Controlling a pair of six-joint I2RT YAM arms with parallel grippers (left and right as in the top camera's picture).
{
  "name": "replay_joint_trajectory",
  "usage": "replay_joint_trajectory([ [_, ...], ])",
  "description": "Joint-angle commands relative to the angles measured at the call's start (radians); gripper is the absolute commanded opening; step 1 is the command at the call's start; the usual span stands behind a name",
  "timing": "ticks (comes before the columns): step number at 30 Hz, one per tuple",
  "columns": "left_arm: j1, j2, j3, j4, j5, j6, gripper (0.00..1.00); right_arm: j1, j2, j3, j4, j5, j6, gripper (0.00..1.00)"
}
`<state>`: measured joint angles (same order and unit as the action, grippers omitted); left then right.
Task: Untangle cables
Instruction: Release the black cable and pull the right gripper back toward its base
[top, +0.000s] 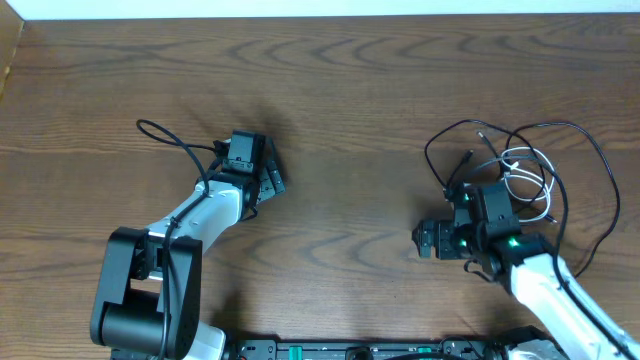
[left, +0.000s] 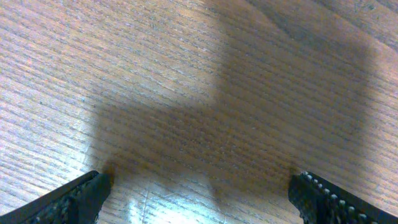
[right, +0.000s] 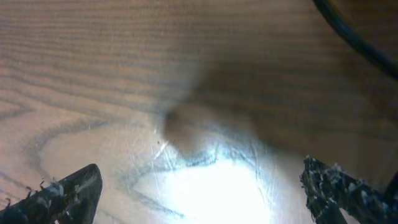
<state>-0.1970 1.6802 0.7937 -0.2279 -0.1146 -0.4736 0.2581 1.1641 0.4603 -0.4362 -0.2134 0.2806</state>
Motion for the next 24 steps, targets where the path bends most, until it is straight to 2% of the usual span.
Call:
replay_joint_trajectory([
  [1, 0.008, 0.053, -0.045, -0.013, 0.061, -0.021, 0.98, -0.001, -0.073, -0.056, -0.001, -0.006, 0.003, 0.99],
  [12, 0.008, 0.053, -0.045, -0.013, 0.061, -0.021, 0.98, -0.002, -0.425, -0.312, -0.002, -0.006, 0.003, 0.99],
  [16, 0.008, 0.053, -0.045, -0.013, 0.061, -0.021, 0.98, -0.002, -0.534, -0.334, -0.001, -0.003, -0.035, 0.99],
  [24, 0.008, 0.053, -0.045, -0.013, 0.061, -0.021, 0.98, -0.002, -0.572, -0.334, -0.001, -0.003, -0.035, 0.99],
])
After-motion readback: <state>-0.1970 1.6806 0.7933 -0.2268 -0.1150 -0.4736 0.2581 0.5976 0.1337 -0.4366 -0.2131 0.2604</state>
